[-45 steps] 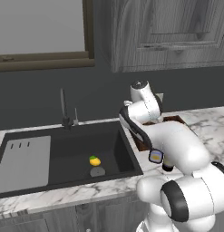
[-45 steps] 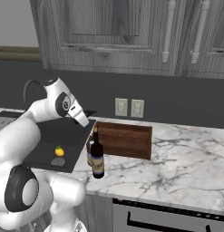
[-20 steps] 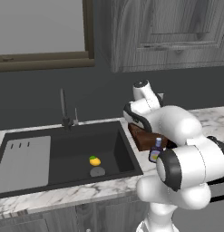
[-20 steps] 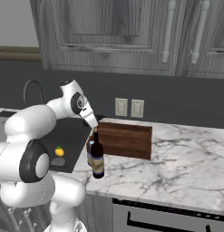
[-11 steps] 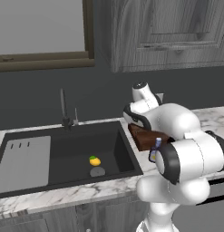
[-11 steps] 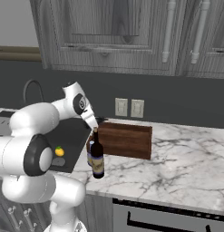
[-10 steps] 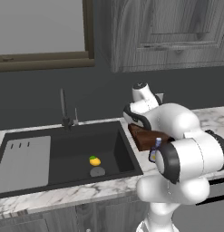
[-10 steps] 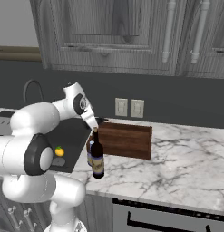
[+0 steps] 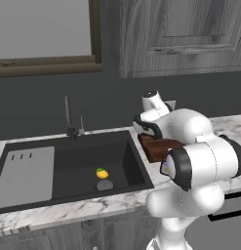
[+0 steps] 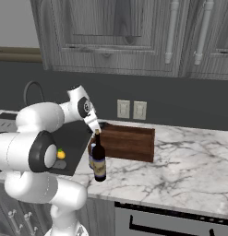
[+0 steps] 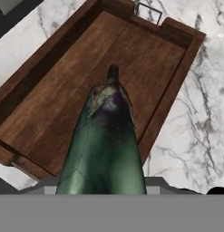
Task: Pick up all produce items and place them in the sink. Turn on the sink faucet to wash them. Then turn the sink off and put them in the tray.
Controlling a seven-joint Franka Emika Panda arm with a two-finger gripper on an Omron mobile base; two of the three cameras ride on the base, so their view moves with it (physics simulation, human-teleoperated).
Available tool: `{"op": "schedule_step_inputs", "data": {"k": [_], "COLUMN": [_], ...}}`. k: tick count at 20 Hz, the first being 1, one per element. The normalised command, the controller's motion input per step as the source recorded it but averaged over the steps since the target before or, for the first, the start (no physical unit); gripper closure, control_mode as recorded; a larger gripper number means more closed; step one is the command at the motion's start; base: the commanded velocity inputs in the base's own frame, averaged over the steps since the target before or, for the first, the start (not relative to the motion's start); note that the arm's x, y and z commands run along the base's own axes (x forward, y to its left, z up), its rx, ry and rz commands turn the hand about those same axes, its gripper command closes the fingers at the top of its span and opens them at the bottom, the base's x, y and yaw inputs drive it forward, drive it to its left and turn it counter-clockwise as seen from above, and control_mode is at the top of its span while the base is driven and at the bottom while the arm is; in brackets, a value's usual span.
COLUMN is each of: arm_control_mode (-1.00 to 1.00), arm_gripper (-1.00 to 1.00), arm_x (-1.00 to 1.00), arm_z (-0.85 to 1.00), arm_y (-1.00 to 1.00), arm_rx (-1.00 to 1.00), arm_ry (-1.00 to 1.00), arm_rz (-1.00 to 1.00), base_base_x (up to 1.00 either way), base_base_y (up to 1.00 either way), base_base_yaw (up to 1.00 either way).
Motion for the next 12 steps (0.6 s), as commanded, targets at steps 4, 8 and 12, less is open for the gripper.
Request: {"op": "schedule_step_inputs", "data": {"k": [4, 8, 12], "arm_control_mode": [-1.00, -1.00, -1.00], "arm_gripper": [1.00, 1.00, 1.00], "arm_x": [0.10, 0.10, 0.10], "arm_z": [-0.13, -0.14, -0.12], "arm_y": [-0.02, -0.04, -0.04], "arm_rx": [0.00, 0.00, 0.00], "arm_ry": [0.03, 0.03, 0.03], "arm_rz": [-0.05, -0.05, -0.04], "base_base_x": [0.00, 0.00, 0.00], "base_base_y": [0.00, 0.00, 0.00], "base_base_yaw": [0.00, 0.00, 0.00]}}
